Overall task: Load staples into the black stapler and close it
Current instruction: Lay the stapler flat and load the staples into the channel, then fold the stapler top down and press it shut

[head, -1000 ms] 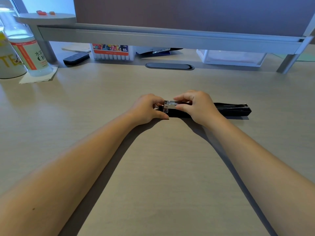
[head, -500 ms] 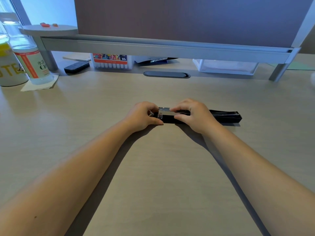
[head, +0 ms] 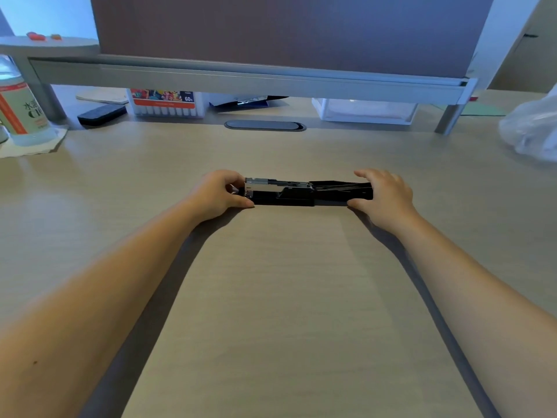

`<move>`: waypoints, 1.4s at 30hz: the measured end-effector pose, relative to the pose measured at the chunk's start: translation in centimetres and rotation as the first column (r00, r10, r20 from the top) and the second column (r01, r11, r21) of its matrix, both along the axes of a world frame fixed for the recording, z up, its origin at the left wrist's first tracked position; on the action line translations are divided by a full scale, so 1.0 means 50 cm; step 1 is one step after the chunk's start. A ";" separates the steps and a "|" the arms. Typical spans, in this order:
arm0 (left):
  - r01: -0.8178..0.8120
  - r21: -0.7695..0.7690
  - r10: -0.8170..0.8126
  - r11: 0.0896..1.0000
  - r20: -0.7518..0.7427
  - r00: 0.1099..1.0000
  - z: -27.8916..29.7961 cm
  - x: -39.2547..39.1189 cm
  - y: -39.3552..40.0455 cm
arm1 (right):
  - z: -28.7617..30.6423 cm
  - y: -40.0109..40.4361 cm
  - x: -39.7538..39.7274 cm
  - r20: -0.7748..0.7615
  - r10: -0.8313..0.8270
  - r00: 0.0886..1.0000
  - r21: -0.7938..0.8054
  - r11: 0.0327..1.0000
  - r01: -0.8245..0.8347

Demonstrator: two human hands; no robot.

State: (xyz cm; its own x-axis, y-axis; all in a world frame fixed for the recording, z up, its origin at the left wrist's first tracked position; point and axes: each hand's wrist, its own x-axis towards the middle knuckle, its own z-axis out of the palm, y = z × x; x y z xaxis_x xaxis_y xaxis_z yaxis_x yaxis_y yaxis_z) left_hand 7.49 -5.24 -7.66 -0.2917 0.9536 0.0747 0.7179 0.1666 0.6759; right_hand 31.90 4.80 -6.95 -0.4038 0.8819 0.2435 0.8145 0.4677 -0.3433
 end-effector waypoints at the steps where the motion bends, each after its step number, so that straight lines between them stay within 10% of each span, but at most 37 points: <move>1: -0.003 -0.004 0.003 1.000 0.002 1.000 0.000 0.000 0.000 | -0.003 0.002 0.001 -0.048 0.014 0.999 -0.040 0.999 -0.016; 7: -0.014 -0.008 0.014 1.000 0.005 1.000 0.002 -0.001 -0.001 | -0.004 0.001 0.001 -0.422 0.027 0.906 -0.177 0.978 -0.111; 20: -0.043 0.003 0.043 0.999 0.037 0.998 0.013 -0.036 -0.036 | -0.003 -0.011 -0.063 -0.919 -0.330 0.216 -0.393 0.806 -0.442; 42: -0.013 -0.028 0.014 1.000 0.040 0.999 0.016 -0.052 -0.045 | 0.087 -0.067 -0.212 -0.703 0.243 0.669 -0.148 0.870 -0.471</move>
